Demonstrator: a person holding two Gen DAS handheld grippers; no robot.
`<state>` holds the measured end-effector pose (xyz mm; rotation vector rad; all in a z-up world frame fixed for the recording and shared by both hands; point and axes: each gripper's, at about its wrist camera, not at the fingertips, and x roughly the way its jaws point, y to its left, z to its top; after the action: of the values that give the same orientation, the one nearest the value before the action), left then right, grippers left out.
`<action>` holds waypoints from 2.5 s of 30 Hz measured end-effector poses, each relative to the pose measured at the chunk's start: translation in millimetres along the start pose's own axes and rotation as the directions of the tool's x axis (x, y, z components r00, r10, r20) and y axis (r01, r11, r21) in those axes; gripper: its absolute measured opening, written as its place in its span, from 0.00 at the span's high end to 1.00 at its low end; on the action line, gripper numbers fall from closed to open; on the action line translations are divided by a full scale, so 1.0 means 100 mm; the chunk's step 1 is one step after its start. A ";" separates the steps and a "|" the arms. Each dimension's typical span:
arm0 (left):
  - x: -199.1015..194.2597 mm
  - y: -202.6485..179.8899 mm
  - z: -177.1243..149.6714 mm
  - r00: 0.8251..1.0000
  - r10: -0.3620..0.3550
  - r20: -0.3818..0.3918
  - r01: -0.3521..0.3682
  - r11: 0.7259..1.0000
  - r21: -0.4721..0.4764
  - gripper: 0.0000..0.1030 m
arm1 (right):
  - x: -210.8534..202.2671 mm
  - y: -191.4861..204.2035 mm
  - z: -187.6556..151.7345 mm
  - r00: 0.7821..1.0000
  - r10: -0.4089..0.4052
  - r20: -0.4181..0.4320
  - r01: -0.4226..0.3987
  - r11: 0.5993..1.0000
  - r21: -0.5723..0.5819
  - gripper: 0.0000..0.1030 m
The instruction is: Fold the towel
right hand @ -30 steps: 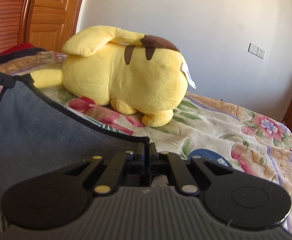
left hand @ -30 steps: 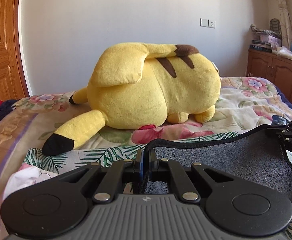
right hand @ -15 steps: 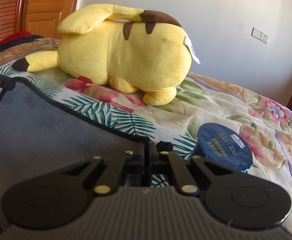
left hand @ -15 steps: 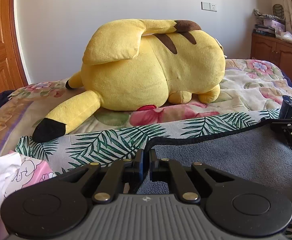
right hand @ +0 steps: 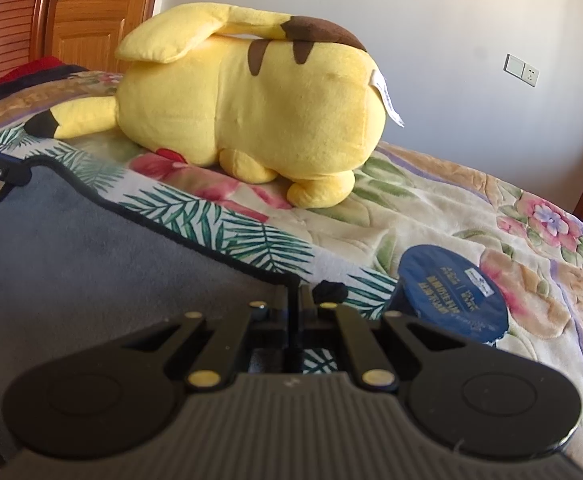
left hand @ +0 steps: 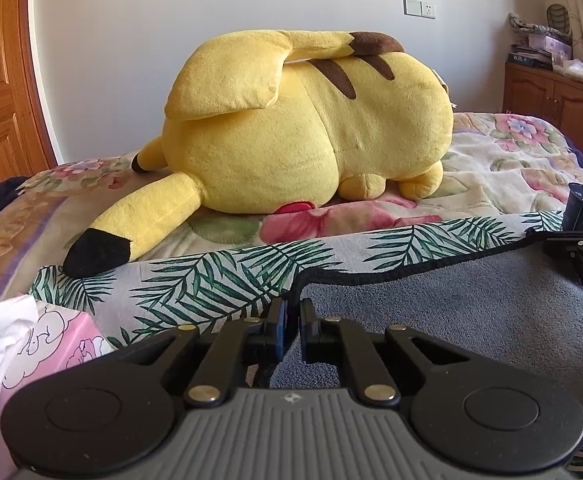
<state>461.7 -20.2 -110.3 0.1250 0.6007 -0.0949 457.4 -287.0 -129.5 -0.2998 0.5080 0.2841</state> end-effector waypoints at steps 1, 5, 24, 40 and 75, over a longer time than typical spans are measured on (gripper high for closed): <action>-0.01 0.00 0.00 1.000 -0.003 0.000 0.003 1.000 0.000 1.00 | 0.00 0.00 0.00 1.000 0.000 -0.002 0.000 1.000 0.002 0.95; -0.05 -0.03 0.01 1.000 -0.002 0.003 0.002 1.000 -0.001 0.88 | -0.06 -0.01 0.03 1.000 -0.001 0.003 0.001 1.000 0.006 0.95; -1.23 -0.33 0.23 0.999 -0.042 0.032 0.043 0.999 -0.018 0.58 | -1.37 0.02 0.16 0.999 0.048 0.021 -0.050 0.991 0.126 0.86; -2.05 -0.46 0.30 0.995 -0.037 0.093 0.039 0.999 -0.027 0.29 | -2.07 0.02 0.22 0.998 0.004 0.069 -0.016 0.984 0.176 0.14; -4.33 -0.26 -0.26 0.979 -0.035 0.202 0.041 0.999 -0.023 0.19 | -3.93 0.58 0.25 0.976 -0.038 0.213 -0.012 0.974 0.225 0.00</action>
<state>88.7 -19.7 112.6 0.0767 0.4013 -0.1351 120.0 -299.5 80.7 -0.0494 0.3186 0.2401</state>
